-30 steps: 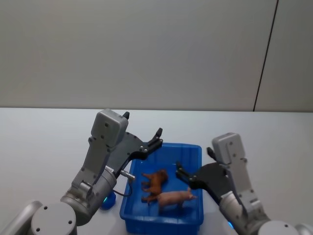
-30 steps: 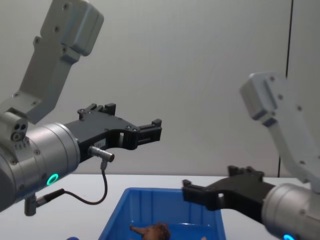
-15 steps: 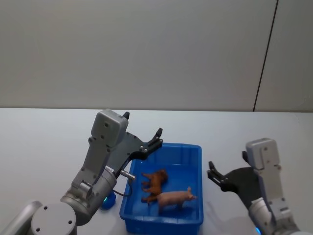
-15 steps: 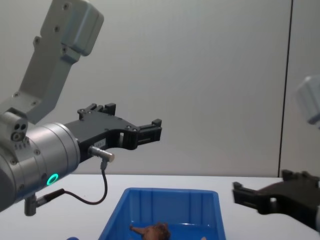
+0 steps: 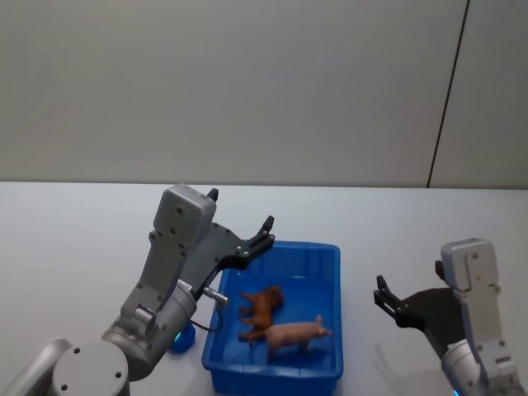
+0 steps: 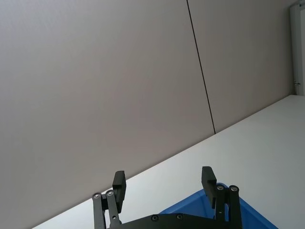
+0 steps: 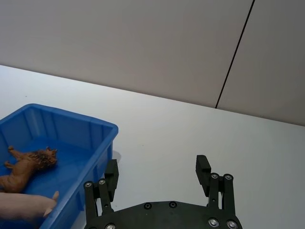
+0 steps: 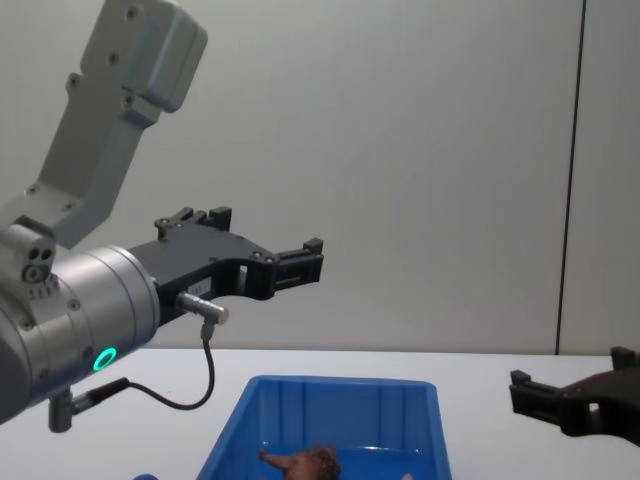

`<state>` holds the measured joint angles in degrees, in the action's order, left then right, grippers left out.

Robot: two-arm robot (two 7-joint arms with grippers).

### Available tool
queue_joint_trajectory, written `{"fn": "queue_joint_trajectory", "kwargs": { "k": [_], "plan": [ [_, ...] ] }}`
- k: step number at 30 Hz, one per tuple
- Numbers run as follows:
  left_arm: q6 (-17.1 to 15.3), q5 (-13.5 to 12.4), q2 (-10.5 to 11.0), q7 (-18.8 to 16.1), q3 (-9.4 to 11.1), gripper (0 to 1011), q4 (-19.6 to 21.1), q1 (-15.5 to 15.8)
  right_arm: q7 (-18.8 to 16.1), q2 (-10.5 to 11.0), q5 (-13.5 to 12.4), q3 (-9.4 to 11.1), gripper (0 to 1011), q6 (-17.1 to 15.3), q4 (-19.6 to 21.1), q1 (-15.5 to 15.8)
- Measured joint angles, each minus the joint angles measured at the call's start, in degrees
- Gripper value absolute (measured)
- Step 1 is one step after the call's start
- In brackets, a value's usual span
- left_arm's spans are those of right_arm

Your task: Pick up the two dolls from the table and place them into the box.

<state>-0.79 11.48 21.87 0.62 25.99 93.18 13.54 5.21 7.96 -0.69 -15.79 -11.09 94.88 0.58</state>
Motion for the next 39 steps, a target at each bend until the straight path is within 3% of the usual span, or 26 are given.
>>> {"fn": "queue_joint_trajectory", "kwargs": {
  "k": [11,39],
  "plan": [
    [-2.0,1.1,0.0,-0.8,-0.4,1001,0.2,-0.4,0.7,0.5,-0.4,0.4,1001,-0.2,0.7,0.6],
    [-11.0,8.5,1.3,-5.3,-3.1,1001,-3.0,-2.5,1.1,0.8,-0.6,0.7,1001,-0.4,1.0,0.9]
  ]
}}
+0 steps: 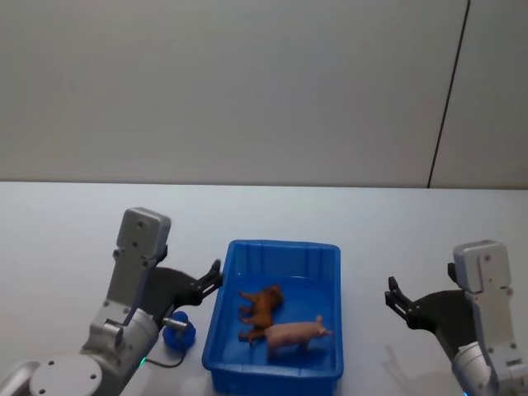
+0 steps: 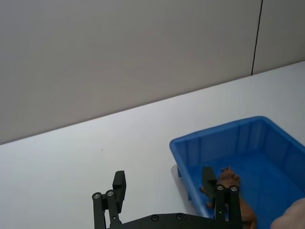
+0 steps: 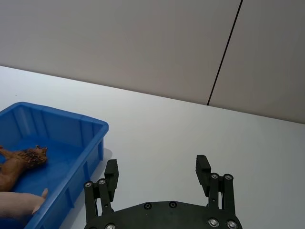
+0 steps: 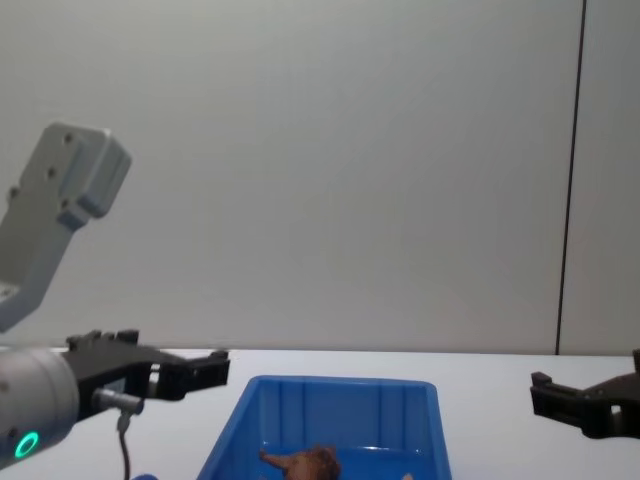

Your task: Pick up the two dolls from the table and place them into the box.

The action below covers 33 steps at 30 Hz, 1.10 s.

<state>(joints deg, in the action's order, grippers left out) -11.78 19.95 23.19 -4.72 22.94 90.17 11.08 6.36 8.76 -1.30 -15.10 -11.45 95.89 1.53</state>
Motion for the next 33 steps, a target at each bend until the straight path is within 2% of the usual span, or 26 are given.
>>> {"fn": "queue_joint_trajectory", "kwargs": {
  "k": [15,33],
  "plan": [
    [-4.1,1.1,0.7,0.3,-1.3,1001,-3.1,0.0,0.0,0.0,0.0,0.0,1001,0.0,0.0,0.0],
    [-8.3,1.8,1.0,5.6,-2.7,1001,-6.7,1.5,0.0,0.0,0.0,0.0,1001,0.0,0.0,0.0]
  ]
}}
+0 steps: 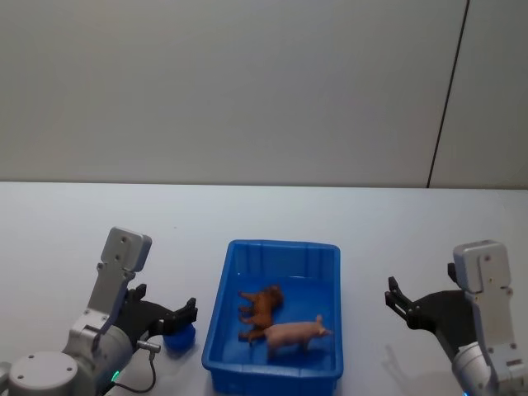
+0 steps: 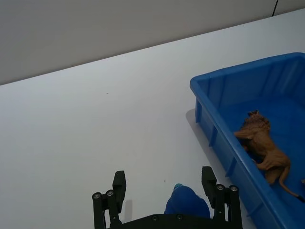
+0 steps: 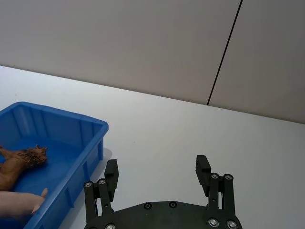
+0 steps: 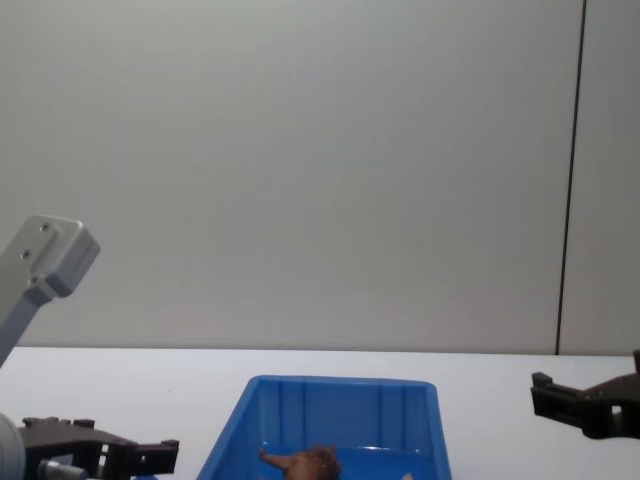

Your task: Pick up the two dolls from the table and place them into the box.

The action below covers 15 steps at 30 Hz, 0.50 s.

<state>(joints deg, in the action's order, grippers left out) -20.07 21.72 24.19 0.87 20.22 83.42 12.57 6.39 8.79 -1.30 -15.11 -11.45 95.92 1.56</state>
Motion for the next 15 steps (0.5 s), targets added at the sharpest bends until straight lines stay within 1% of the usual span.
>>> {"fn": "queue_joint_trajectory", "kwargs": {
  "k": [15],
  "plan": [
    [-2.6,0.7,-0.3,2.8,-0.7,1001,-2.1,1.2,0.0,0.0,0.0,0.0,1001,0.0,0.0,0.0]
  ]
}}
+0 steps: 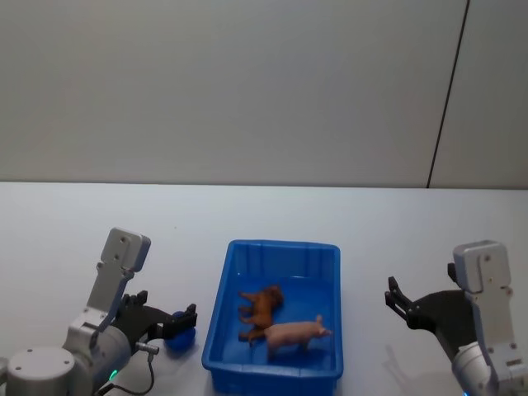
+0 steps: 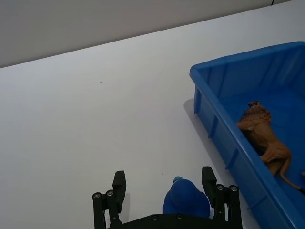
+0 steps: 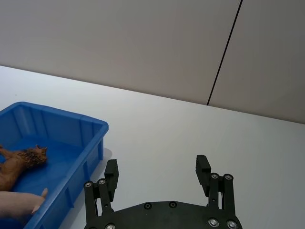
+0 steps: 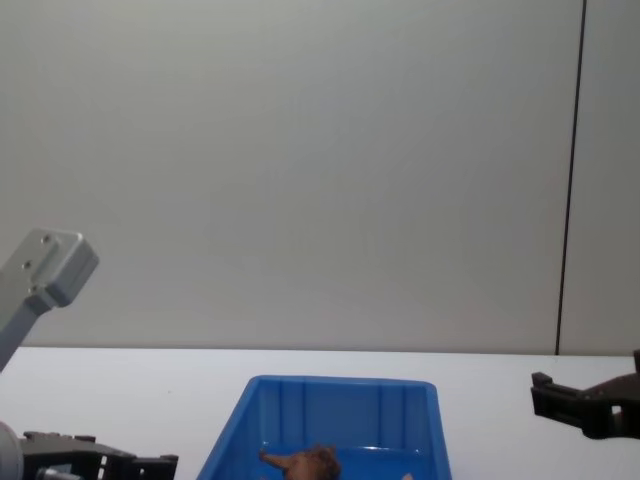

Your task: Pick up the two dolls from the table and place them into the box.

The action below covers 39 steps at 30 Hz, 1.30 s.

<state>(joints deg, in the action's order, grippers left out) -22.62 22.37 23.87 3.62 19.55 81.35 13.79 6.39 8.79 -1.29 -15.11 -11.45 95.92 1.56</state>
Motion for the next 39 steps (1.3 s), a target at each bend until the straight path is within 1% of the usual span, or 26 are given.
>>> {"fn": "queue_joint_trajectory", "kwargs": {
  "k": [19,21,24,26,27,30,31,33,34,36,37,38,39],
  "plan": [
    [-2.2,-0.1,-0.9,2.3,-0.2,1002,-2.3,1.5,0.0,0.0,0.0,0.0,1001,0.0,0.0,0.0],
    [-2.5,-0.1,-1.0,2.6,-0.2,970,-2.5,1.7,0.0,0.0,0.0,0.0,1001,0.0,0.0,0.0],
    [-3.0,-0.3,-1.1,2.9,-0.2,885,-2.7,1.9,0.0,0.0,0.0,0.0,1001,0.0,0.0,0.0],
    [-3.3,-0.3,-1.2,3.0,-0.2,859,-2.8,2.0,0.0,0.0,0.0,0.0,1001,0.0,0.0,0.0],
    [-3.6,-0.4,-1.3,3.1,-0.2,808,-2.9,2.1,0.0,0.0,0.0,0.0,1001,0.0,0.0,0.0],
    [-3.9,-0.5,-1.4,3.2,-0.2,743,-3.0,2.2,0.0,0.0,0.0,0.0,1001,0.0,0.0,0.0],
    [-4.1,-0.6,-1.4,3.3,-0.1,683,-3.1,2.3,0.0,0.0,0.0,0.0,1001,0.0,0.0,0.0],
    [-4.3,-0.7,-1.5,3.3,-0.1,645,-3.1,2.3,0.0,0.0,0.0,0.0,1001,0.0,0.0,0.0],
    [-4.5,-0.7,-1.5,3.3,-0.1,586,-3.1,2.4,0.0,0.0,0.0,0.0,1001,0.0,0.0,0.0],
    [-4.7,-0.8,-1.5,3.3,-0.1,527,-3.1,2.4,0.0,0.0,0.0,0.0,1001,0.0,0.0,0.0],
    [-4.7,-0.8,-1.5,3.3,-0.1,527,-3.1,2.4,0.0,0.0,0.0,0.0,1001,0.0,0.0,0.0],
    [-4.8,-0.8,-1.6,3.3,-0.1,471,-3.1,2.4,0.0,0.0,0.0,0.0,1001,0.0,0.0,0.0],
    [-4.9,-0.8,-1.6,3.3,-0.1,441,-3.1,2.4,0.0,0.0,0.0,0.0,1001,0.0,0.0,0.0]
  ]
}}
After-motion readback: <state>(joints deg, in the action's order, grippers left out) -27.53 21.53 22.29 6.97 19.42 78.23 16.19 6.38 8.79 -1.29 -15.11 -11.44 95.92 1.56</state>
